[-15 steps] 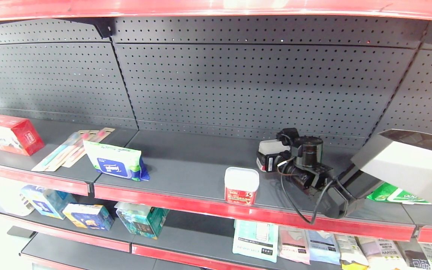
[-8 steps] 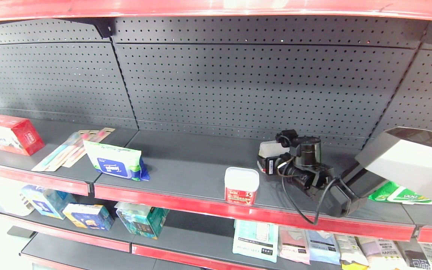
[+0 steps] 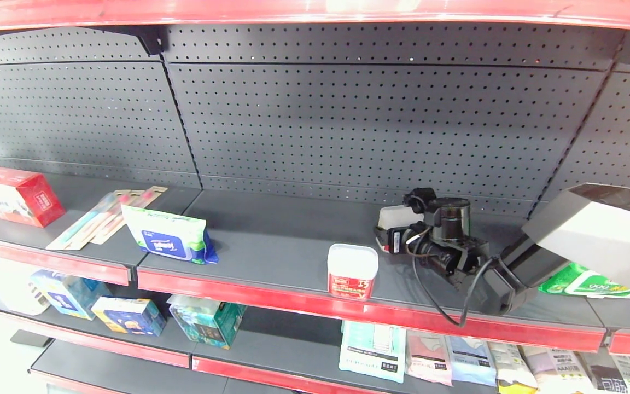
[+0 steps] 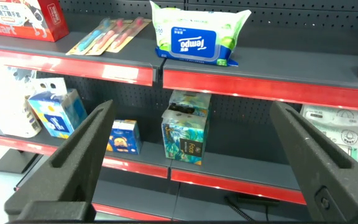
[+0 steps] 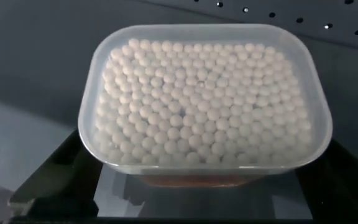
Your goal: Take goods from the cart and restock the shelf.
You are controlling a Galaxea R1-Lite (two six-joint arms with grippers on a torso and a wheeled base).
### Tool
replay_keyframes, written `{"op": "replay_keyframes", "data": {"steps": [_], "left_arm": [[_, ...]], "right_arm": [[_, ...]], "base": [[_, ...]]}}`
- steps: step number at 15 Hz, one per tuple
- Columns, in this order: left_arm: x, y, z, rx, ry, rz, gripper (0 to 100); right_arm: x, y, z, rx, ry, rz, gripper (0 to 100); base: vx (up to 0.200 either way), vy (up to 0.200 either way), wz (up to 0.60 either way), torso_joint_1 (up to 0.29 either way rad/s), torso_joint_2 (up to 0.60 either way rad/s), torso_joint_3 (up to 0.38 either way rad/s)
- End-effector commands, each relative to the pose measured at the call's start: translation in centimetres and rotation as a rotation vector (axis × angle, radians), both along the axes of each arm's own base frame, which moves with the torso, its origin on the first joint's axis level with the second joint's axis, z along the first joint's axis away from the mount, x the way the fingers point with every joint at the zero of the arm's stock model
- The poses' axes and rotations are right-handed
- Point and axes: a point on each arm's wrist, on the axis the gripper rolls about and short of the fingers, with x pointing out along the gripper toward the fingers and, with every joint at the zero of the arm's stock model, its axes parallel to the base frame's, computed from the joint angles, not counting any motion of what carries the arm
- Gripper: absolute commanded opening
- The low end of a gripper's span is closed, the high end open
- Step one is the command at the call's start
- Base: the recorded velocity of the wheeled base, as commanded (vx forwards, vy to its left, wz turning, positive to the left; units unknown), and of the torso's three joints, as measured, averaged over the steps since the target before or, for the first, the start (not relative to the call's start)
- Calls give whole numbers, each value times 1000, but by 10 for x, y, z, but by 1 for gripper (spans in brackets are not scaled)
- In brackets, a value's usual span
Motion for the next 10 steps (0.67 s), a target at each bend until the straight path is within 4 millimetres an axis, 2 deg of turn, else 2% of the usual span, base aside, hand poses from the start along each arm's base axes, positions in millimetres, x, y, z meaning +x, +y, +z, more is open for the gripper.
{"op": "replay_keyframes", "data": {"steps": [1, 4, 7, 10], "left_arm": [[0, 0, 0, 0, -1, 1, 100], [0, 0, 0, 0, -1, 1, 100], [0, 0, 0, 0, -1, 1, 100], [0, 0, 0, 0, -1, 1, 100]], "right_arm": [[-6, -3, 11, 16, -15, -3, 100], [-15, -9, 18, 15, -12, -9, 100], [-29, -19, 34, 37, -17, -21, 100], [-35, -20, 38, 54, -18, -23, 100]], "base": [[0, 0, 0, 0, 0, 0], [0, 0, 0, 0, 0, 0], [0, 0, 0, 0, 0, 0], [0, 0, 0, 0, 0, 0]]}}
